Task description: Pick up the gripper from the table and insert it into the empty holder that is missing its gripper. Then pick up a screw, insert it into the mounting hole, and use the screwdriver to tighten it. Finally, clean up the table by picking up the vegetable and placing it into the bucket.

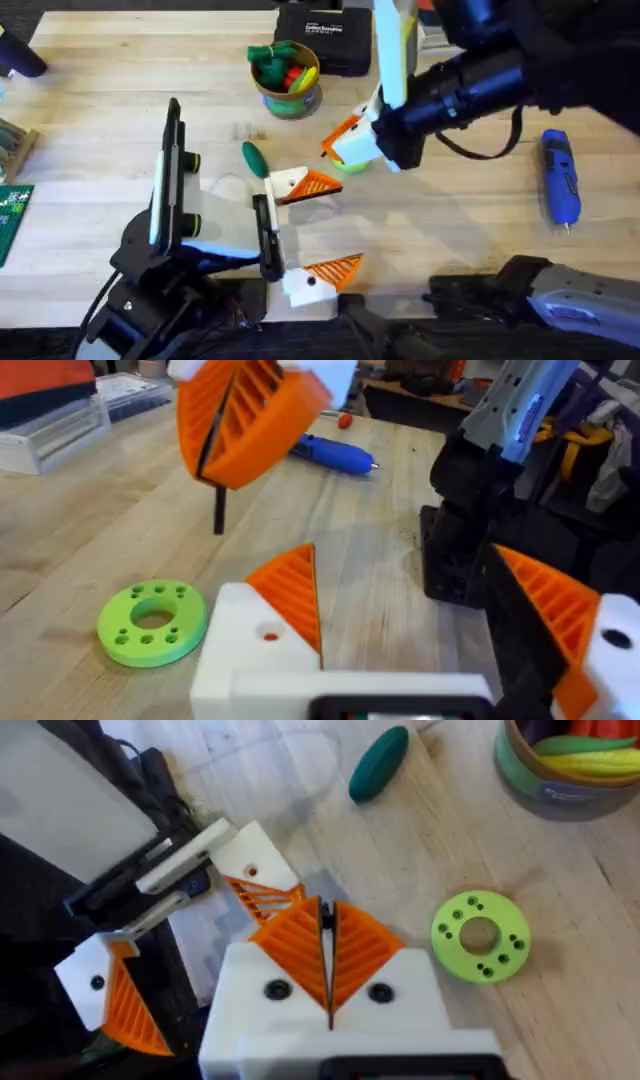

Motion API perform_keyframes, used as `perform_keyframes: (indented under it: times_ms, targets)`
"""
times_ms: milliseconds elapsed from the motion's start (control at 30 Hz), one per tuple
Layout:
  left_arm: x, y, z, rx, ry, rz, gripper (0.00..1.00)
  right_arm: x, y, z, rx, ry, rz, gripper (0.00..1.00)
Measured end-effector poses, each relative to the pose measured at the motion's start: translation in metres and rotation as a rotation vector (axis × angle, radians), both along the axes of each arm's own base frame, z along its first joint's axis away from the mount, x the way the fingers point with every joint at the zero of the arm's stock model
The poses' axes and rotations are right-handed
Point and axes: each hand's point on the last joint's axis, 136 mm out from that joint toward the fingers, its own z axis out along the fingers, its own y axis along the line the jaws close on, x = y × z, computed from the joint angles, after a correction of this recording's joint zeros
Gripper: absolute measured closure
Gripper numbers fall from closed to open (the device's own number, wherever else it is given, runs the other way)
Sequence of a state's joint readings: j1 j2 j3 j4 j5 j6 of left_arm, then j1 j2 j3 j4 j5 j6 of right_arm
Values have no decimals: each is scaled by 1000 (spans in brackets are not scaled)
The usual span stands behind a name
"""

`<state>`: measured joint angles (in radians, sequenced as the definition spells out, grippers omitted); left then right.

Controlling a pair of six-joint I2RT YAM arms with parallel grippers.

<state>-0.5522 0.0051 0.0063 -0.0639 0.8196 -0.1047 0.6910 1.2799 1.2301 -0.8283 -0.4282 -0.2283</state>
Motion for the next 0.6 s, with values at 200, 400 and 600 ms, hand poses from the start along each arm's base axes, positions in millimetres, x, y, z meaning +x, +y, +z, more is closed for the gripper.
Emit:
perform_keyframes:
  times_ms: [200, 400, 600]
  targets:
    - [0, 0, 0, 0, 0, 0, 16, -1, 10, -1, -72, 81, 31, 993]
    - [0, 0, 0, 0, 0, 0, 16, -7, 32, 6, -102, 86, 116, 993]
    - [0, 0, 0, 0, 0, 0, 15, -24, 46, 13, -96, 39, 214, 993]
